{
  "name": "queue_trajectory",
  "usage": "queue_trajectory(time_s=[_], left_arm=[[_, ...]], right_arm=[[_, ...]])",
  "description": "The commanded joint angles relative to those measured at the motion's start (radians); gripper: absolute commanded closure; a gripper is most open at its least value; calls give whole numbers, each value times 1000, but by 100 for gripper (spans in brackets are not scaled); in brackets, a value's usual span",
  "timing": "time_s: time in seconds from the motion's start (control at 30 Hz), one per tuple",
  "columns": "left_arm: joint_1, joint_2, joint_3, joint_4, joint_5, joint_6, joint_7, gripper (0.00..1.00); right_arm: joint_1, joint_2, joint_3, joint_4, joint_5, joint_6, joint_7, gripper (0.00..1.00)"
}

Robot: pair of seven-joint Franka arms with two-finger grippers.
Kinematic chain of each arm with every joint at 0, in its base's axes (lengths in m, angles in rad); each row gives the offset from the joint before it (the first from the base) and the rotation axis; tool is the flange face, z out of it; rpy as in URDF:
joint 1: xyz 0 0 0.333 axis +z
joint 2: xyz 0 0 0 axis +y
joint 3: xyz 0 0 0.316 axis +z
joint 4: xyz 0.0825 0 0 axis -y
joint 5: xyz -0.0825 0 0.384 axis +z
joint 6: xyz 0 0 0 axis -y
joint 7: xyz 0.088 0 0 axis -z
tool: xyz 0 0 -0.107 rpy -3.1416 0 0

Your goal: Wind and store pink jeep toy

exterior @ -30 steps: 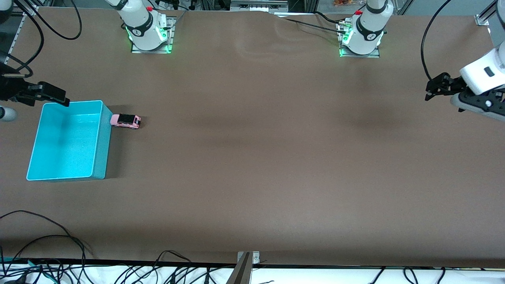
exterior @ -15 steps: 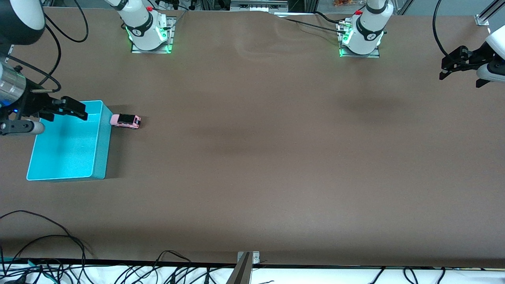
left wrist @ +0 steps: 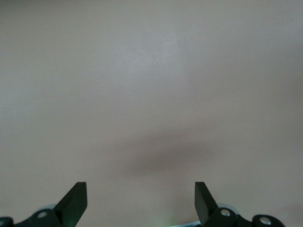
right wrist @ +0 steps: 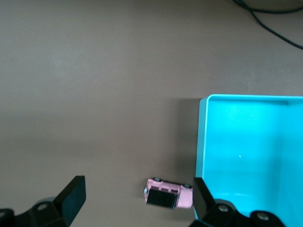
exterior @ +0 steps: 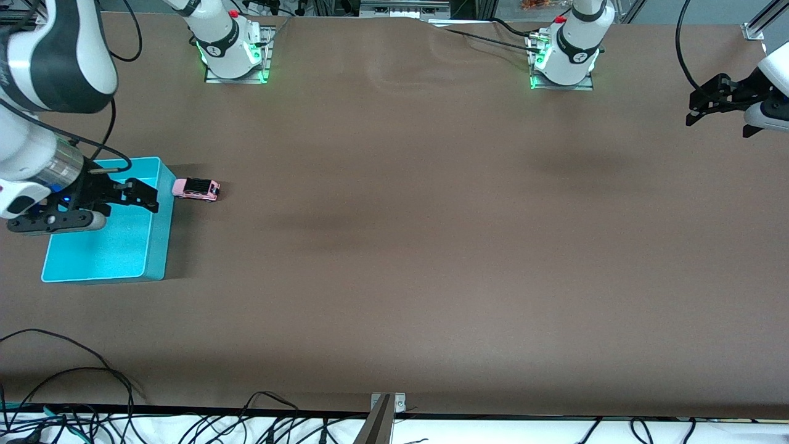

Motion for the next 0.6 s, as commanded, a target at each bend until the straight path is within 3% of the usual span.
queue_trajectory(time_s=[0.0,0.2,0.4,0.57], left_arm=[[2,10,6,33,23,-10,-2,0],[-4,20,-1,73,17,-21,-13,0],[-14,23,-64,107,26,-67,-25,0],[-15,22,-70,108,21,-86,-45,0]], right_arm=[[0,-63,-5,-150,16,81,-66,0],[0,-70,-7,-280,18,188,-150,0],[0,-79,-7,-340,18,217,-239,0],[0,-79,-10,-428,18,340,-305,0]])
